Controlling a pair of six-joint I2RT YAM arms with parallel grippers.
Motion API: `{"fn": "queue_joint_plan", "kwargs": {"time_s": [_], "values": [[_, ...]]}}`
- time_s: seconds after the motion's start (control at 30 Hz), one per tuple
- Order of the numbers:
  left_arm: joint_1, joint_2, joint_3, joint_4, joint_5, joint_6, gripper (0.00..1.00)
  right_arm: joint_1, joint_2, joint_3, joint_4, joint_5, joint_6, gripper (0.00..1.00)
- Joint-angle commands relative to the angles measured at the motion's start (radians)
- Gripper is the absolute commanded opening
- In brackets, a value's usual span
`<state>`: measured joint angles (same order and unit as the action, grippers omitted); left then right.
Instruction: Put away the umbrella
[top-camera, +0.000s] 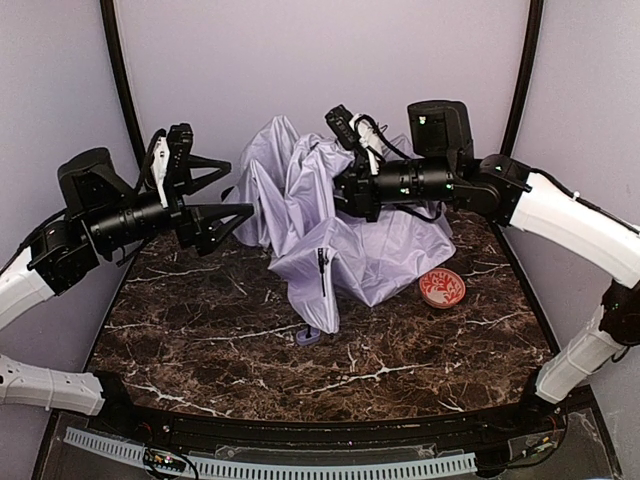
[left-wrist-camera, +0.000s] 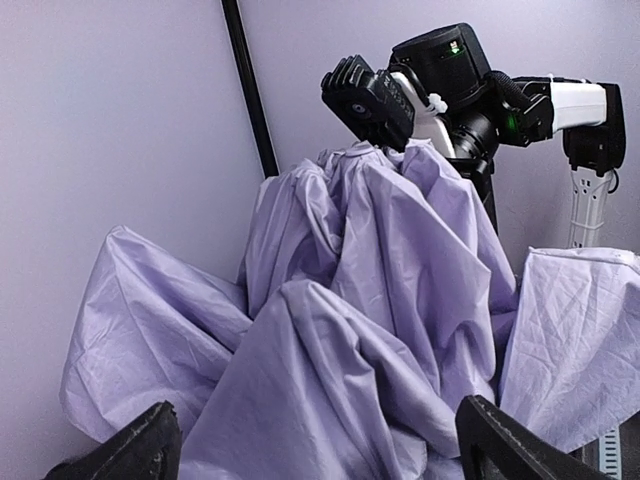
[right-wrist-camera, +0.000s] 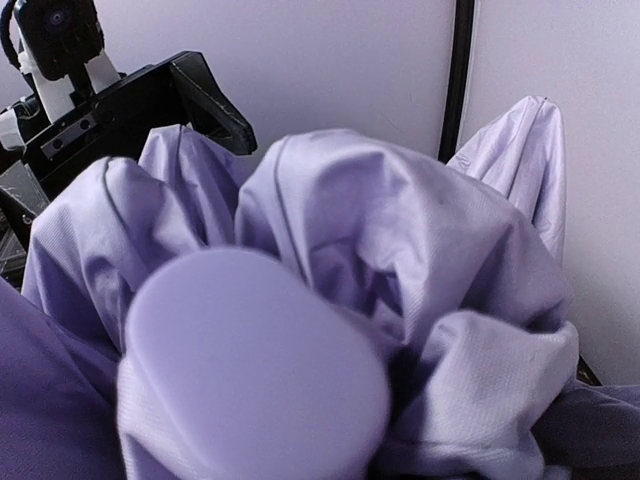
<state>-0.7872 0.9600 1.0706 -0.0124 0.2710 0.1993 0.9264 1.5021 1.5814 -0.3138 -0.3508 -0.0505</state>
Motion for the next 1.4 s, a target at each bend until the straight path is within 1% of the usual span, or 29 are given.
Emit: {"fn": "queue_joint_plan", "kwargs": {"time_s": [0.0,0.03,0.07,0.13,0.2,0.23,0.3,0.4,0.47,0.5,0.6,0.63,0.7,0.73,0.77,0.8,0.83,0.87,0.97,1.03,1.07,1.17,1.23,1.37], "values": [[0.020,-0.037,0.002,-0.101,-0.099,-0.016,0.99,-0.007,-0.003,0.024,0.034,-0.059,-0.056,0.24],[0.040,-0.026,0.008,-0.105,-0.119,-0.041,0.99,-0.006,-0.007,0.016,0.032,-0.086,-0.095,0.25],[0.069,-0.006,0.020,-0.115,-0.112,-0.051,0.99,-0.006,-0.008,0.011,0.019,-0.145,-0.131,0.26],[0.124,0.052,0.060,-0.130,-0.065,-0.062,0.99,-0.006,-0.001,0.019,-0.036,-0.244,-0.225,0.32],[0.162,0.111,0.103,-0.120,-0.003,-0.073,0.99,-0.007,0.009,0.041,-0.119,-0.297,-0.307,0.34],[0.165,0.136,0.117,-0.105,0.039,-0.070,0.99,-0.006,0.016,0.057,-0.156,-0.305,-0.340,0.34],[0.166,0.169,0.116,-0.058,0.168,-0.046,0.99,-0.007,0.030,0.082,-0.203,-0.310,-0.379,0.35],[0.166,0.193,0.046,0.090,0.368,-0.032,0.98,-0.007,0.060,0.117,-0.233,-0.346,-0.408,0.39],[0.146,0.203,0.001,0.192,0.455,-0.049,0.90,-0.008,0.083,0.143,-0.214,-0.329,-0.387,0.44],[0.130,0.205,-0.015,0.231,0.495,-0.056,0.87,-0.008,0.084,0.151,-0.182,-0.289,-0.357,0.44],[0.065,0.214,-0.050,0.308,0.487,-0.062,0.72,-0.010,0.129,0.151,-0.073,-0.158,-0.270,0.50],[0.049,0.221,-0.049,0.306,0.480,-0.054,0.65,-0.011,0.140,0.159,-0.055,-0.119,-0.246,0.53],[0.043,0.231,-0.047,0.306,0.478,-0.078,0.50,-0.012,0.163,0.188,-0.047,-0.097,-0.228,0.60],[0.043,0.230,-0.050,0.312,0.443,-0.093,0.42,-0.012,0.172,0.200,-0.051,-0.103,-0.224,0.67],[0.043,0.224,-0.057,0.320,0.408,-0.107,0.26,-0.013,0.178,0.215,-0.062,-0.111,-0.225,0.75],[0.043,0.215,-0.067,0.332,0.374,-0.118,0.15,-0.014,0.183,0.227,-0.075,-0.117,-0.227,0.86],[0.044,0.205,-0.079,0.344,0.337,-0.127,0.07,-0.014,0.184,0.239,-0.095,-0.116,-0.232,0.97],[0.048,0.195,-0.090,0.349,0.305,-0.135,0.00,-0.016,0.182,0.252,-0.116,-0.107,-0.235,0.99],[0.080,0.171,-0.123,0.350,0.245,-0.164,0.00,-0.034,0.146,0.261,-0.175,-0.101,-0.260,1.00],[0.115,0.161,-0.146,0.353,0.244,-0.186,0.00,-0.055,0.106,0.251,-0.211,-0.109,-0.292,1.00],[0.140,0.152,-0.167,0.357,0.245,-0.190,0.00,-0.077,0.058,0.252,-0.254,-0.133,-0.329,1.00],[0.145,0.141,-0.186,0.347,0.266,-0.163,0.00,-0.106,0.001,0.275,-0.312,-0.143,-0.367,1.00],[0.149,0.125,-0.209,0.362,0.284,-0.161,0.00,-0.130,-0.045,0.271,-0.321,-0.154,-0.385,1.00],[0.165,0.099,-0.233,0.376,0.295,-0.157,0.00,-0.197,-0.141,0.255,-0.304,-0.225,-0.381,1.00]]}}
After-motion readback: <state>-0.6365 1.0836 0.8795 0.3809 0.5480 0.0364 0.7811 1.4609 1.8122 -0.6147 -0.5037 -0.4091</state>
